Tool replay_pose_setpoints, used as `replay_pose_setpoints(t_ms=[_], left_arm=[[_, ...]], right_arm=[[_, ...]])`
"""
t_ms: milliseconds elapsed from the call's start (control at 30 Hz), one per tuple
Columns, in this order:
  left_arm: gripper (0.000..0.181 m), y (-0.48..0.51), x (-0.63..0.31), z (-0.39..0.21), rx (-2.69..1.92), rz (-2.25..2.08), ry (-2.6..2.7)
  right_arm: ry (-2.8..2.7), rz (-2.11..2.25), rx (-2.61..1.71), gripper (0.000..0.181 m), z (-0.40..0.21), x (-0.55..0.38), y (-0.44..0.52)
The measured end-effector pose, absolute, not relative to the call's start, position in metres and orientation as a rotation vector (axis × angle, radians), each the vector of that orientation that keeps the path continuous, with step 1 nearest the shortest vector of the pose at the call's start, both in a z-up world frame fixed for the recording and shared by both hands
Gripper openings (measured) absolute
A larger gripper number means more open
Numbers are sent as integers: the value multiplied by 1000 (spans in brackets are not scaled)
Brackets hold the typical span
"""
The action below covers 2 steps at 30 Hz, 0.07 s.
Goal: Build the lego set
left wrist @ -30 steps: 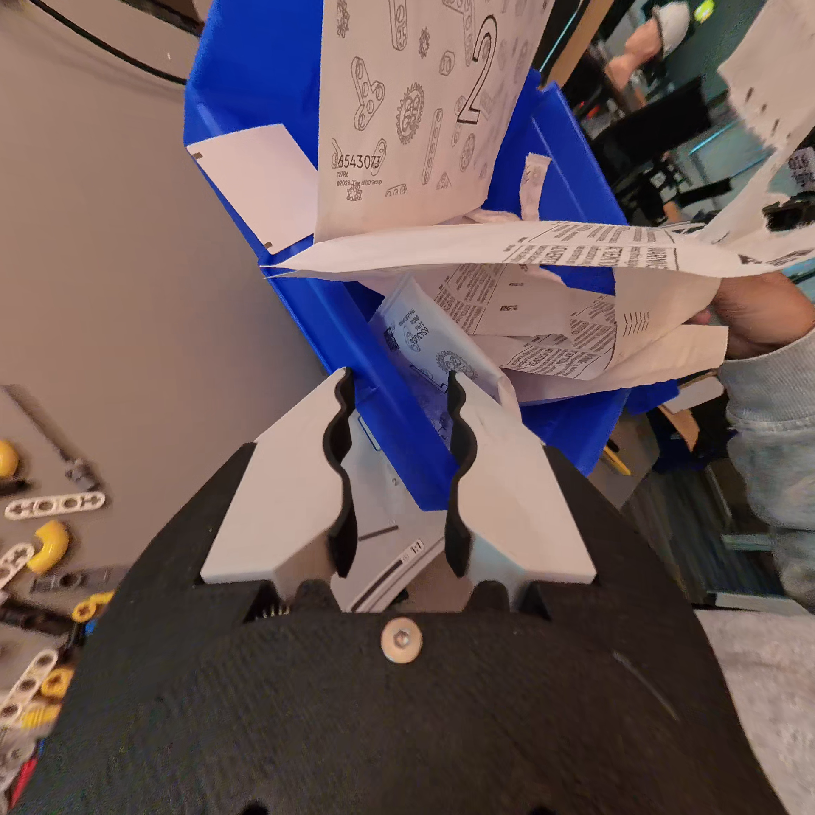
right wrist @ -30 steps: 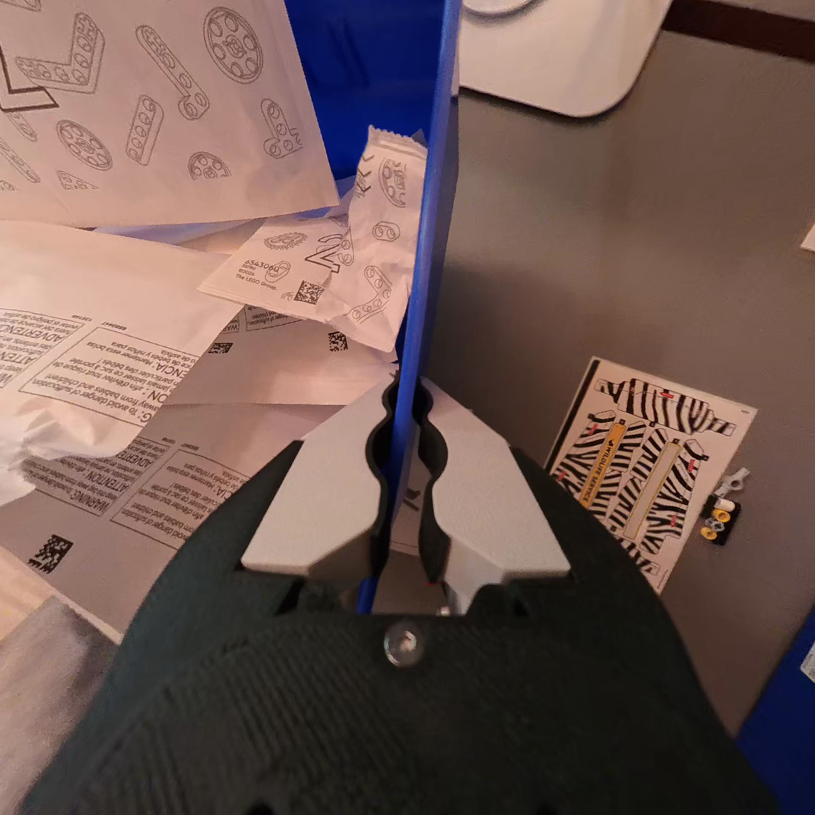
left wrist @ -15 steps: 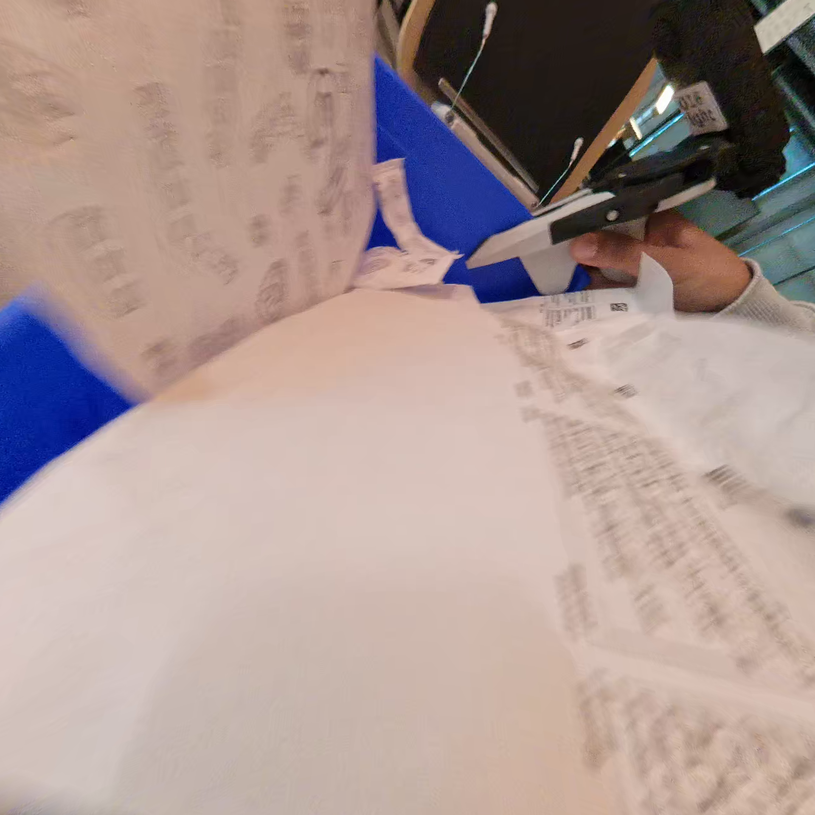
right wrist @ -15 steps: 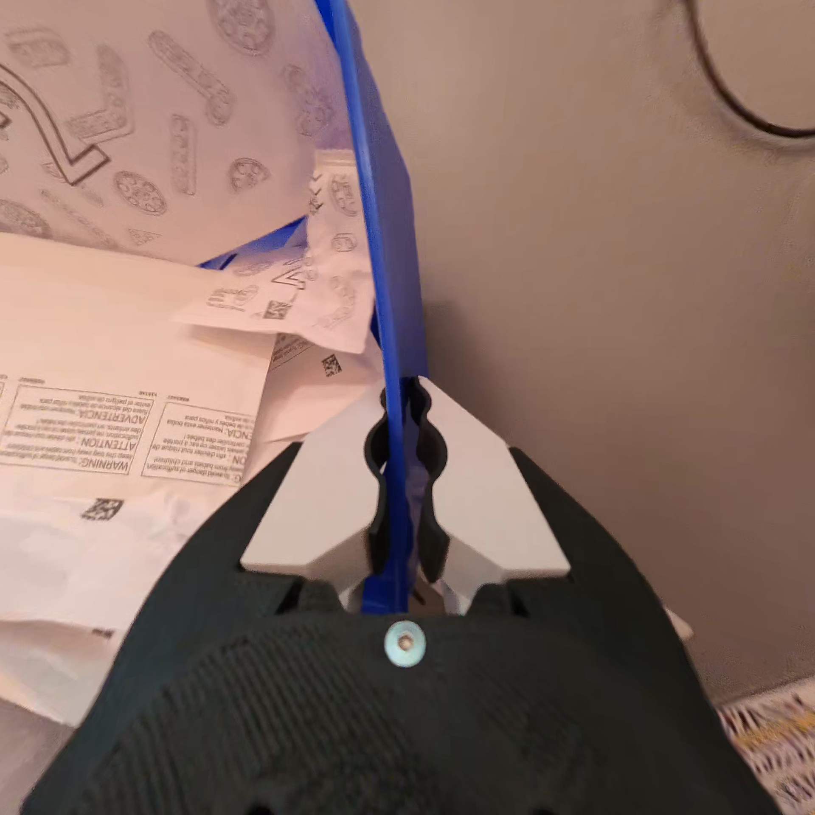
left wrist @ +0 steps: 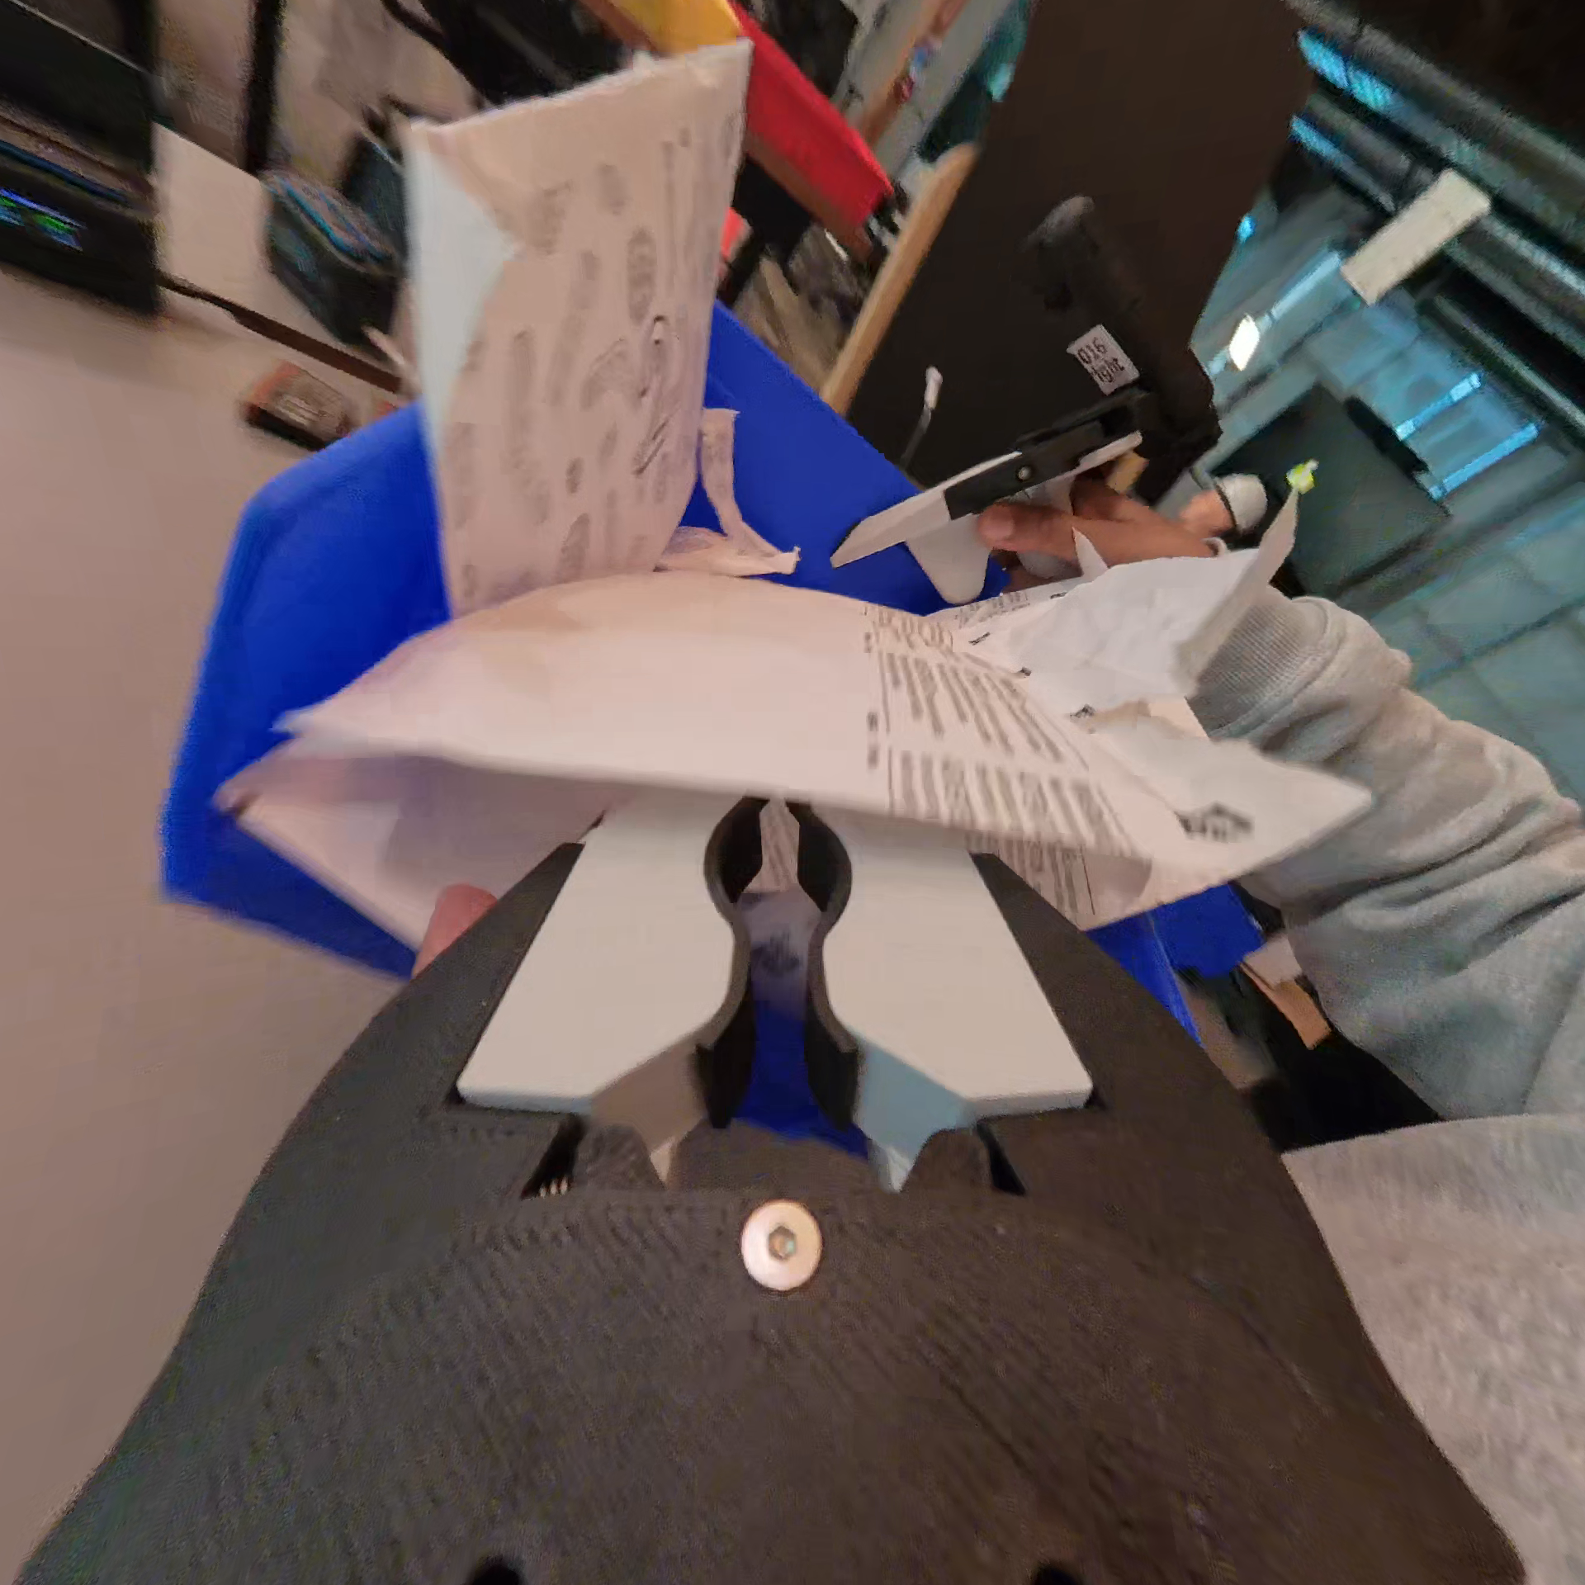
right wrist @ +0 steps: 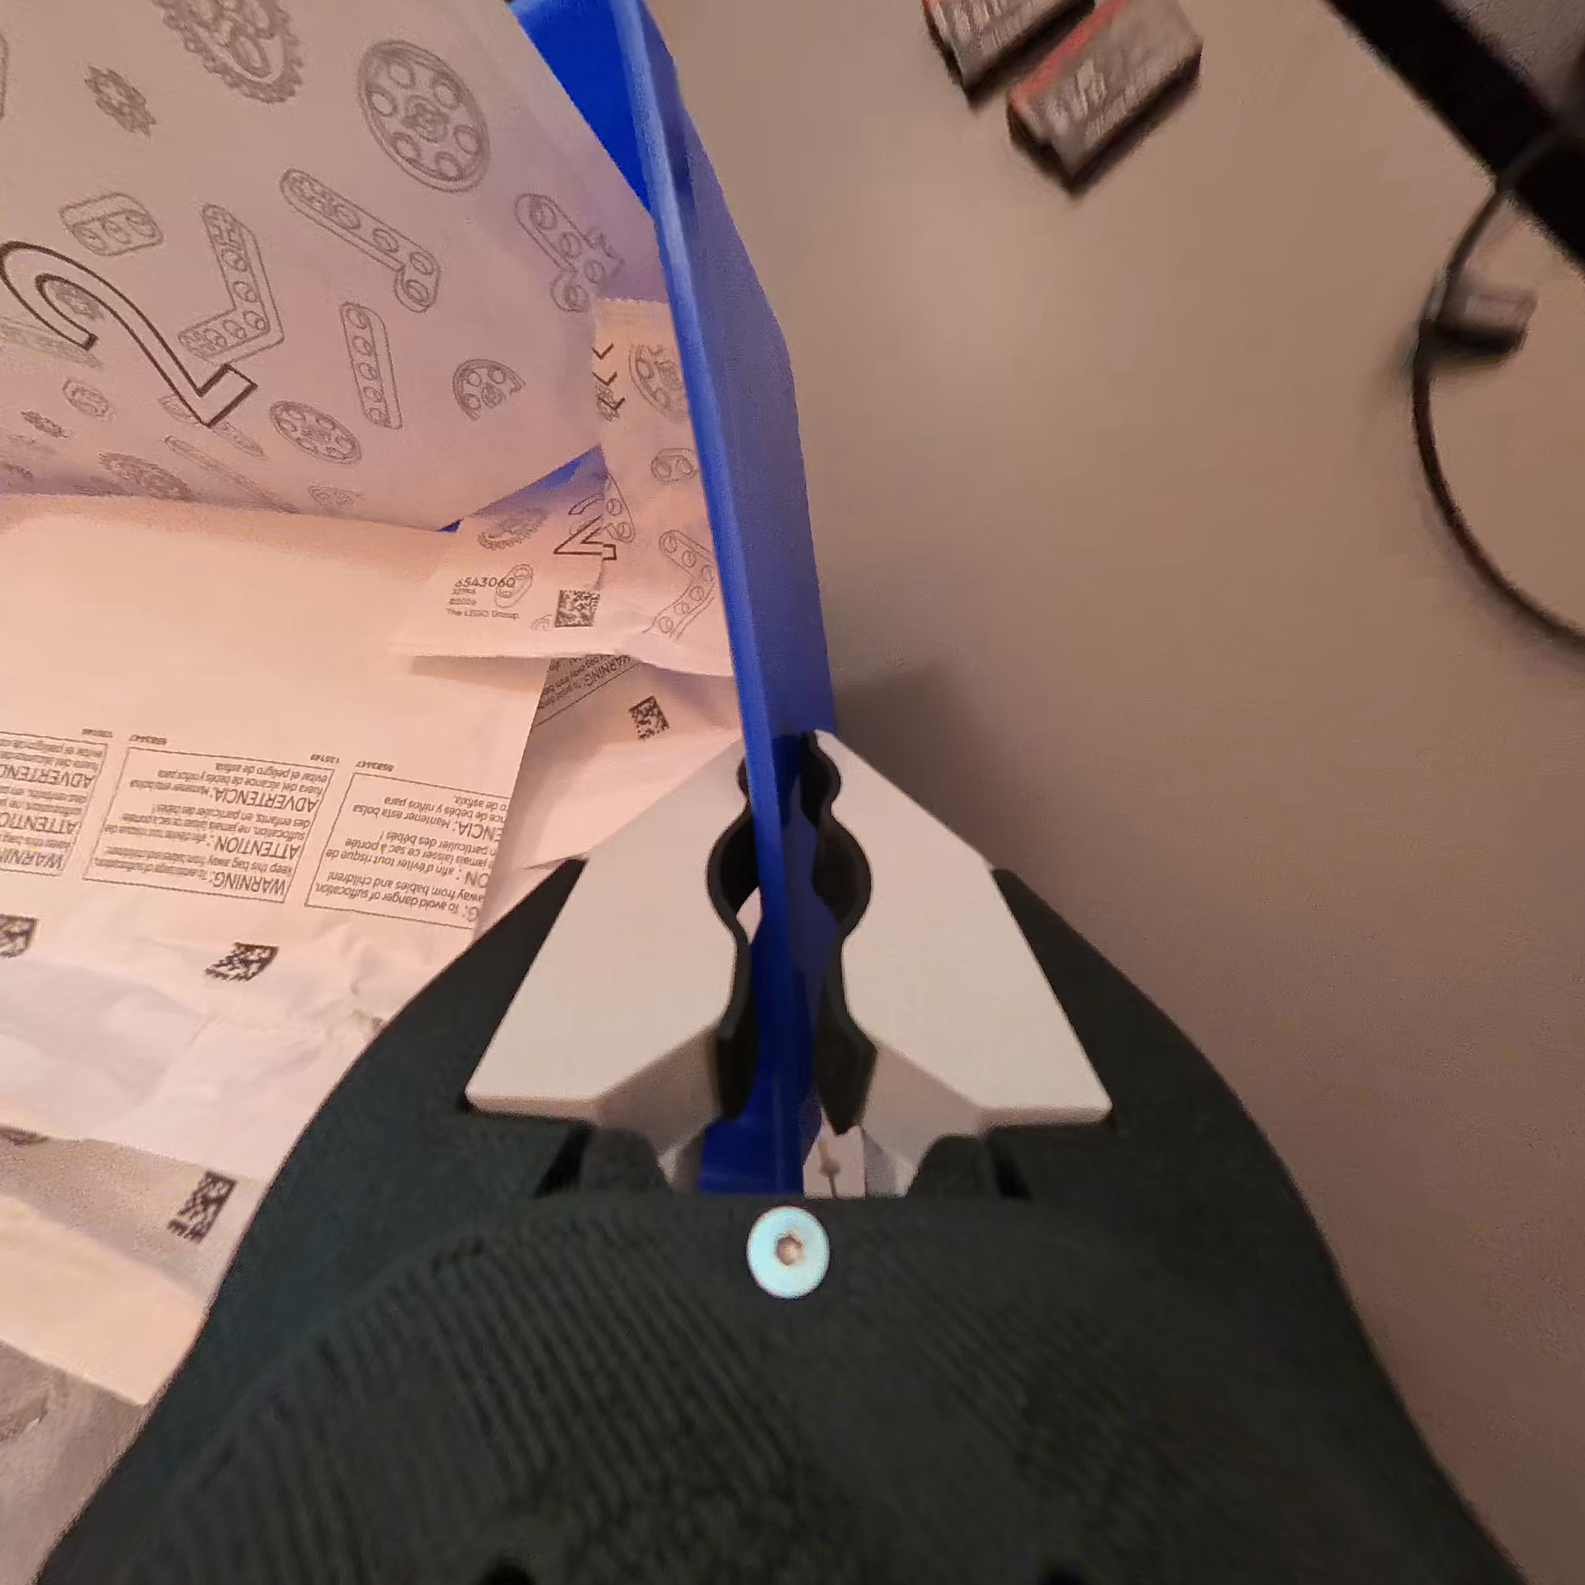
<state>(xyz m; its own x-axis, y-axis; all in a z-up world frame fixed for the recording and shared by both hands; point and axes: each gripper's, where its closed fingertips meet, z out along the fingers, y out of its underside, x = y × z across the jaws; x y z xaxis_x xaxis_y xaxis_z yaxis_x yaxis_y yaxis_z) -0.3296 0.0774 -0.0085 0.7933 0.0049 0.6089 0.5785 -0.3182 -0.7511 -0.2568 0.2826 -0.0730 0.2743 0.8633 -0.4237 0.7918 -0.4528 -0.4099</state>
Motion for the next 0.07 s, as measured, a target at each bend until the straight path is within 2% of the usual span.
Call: replay_pose_setpoints(t_ms=[33,67], left_arm=[[0,66,-343,-8,-1798,-582,-485],[0,53,-355,-10,-1776,-549,-528]], right_arm=[[-1592,922,-2386,4,-68,-271,284],[-1616,919,-2353,3,-63,-287,284]])
